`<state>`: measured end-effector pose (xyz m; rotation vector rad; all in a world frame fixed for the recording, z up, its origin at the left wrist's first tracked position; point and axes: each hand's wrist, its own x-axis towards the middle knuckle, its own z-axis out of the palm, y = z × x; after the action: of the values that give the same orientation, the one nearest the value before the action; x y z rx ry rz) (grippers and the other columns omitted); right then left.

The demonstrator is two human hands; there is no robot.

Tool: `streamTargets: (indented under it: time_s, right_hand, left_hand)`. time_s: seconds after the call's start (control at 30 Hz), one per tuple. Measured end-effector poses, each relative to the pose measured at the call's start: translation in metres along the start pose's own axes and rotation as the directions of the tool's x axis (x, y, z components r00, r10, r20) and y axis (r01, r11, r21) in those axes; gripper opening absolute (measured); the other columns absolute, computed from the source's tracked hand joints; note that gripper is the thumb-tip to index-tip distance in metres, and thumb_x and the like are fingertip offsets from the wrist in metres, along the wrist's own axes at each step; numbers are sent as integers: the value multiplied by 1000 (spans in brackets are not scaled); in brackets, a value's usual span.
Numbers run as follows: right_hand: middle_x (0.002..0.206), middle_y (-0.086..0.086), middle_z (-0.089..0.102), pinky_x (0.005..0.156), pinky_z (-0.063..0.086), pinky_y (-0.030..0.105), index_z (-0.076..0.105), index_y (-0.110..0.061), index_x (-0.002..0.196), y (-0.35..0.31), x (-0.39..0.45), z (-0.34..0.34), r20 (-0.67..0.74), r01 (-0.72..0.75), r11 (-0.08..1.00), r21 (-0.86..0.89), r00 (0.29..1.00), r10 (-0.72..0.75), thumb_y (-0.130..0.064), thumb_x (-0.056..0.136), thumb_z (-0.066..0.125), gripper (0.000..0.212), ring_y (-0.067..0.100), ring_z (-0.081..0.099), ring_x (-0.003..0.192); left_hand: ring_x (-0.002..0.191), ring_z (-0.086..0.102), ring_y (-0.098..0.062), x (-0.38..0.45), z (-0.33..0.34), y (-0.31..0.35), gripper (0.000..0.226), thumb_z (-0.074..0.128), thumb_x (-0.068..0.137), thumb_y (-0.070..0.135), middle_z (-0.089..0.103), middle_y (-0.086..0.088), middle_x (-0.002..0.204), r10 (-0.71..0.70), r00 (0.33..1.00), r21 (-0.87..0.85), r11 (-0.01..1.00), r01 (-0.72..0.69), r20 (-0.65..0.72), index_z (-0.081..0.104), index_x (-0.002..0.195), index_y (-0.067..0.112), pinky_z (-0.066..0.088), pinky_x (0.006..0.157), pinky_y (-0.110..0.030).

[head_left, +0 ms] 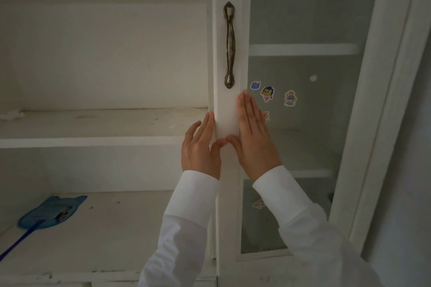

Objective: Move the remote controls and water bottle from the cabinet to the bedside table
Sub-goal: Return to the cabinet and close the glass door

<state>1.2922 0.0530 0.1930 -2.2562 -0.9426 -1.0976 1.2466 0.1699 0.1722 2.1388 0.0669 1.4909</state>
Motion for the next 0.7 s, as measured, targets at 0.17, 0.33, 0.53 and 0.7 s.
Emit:
streamTargets:
  time_s: [0.17,0.33,0.53,0.7]
  right_hand:
    - [157,-3,-13,120,-2,30,-9,-15,149,3,4,3,-19,11,1000,0,1000,-11,-34,96,43,76,9,-13,146]
    - [160,2,-8,120,-2,31,-6,-13,149,6,7,6,-17,5,1000,-15,1000,-6,-35,96,43,76,13,-9,147]
    - [158,-1,-12,121,0,34,-9,-14,149,9,15,17,-15,-30,999,-37,999,30,-30,96,47,78,11,-11,146]
    - [159,-1,-11,121,-1,33,-7,-14,149,7,15,15,-1,-41,999,-10,999,41,-26,95,48,78,12,-11,146]
  left_hand:
    - [125,49,-24,0,3,-1,53,68,83,22,59,1,130,-33,999,-19,999,33,-2,52,132,15,36,94,-26]
    - [134,38,-18,6,0,-2,65,67,83,31,49,-1,140,-167,984,-66,983,171,65,40,140,15,26,99,-19]
    - [136,33,-20,21,2,-8,75,64,83,44,41,-3,146,-286,935,-27,954,297,209,30,144,18,28,108,-30]
    - [133,37,-20,20,-1,-10,67,61,85,41,44,-5,144,-214,942,-66,969,238,259,36,142,17,28,106,-26]
